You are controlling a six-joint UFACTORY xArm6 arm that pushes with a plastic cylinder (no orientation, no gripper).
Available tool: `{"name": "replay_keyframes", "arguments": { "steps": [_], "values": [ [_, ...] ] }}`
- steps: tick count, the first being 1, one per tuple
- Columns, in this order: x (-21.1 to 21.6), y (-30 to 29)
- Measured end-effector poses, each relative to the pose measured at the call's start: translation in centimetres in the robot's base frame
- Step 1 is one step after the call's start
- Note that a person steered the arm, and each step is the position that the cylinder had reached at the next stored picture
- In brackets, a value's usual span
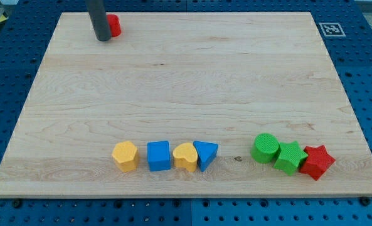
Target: Move arm from the red circle
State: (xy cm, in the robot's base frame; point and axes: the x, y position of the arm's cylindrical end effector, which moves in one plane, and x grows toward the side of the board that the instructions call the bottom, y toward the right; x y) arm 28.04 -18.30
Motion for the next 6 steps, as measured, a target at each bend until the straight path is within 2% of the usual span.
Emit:
{"name": "replay_keyframes", "arguments": {
  "steps": [1,4,5,6],
  "values": [
    [4.1,3.3],
    [11.8,28.4],
    [15.5,37.4],
    [21.9,44.6]
  ]
}}
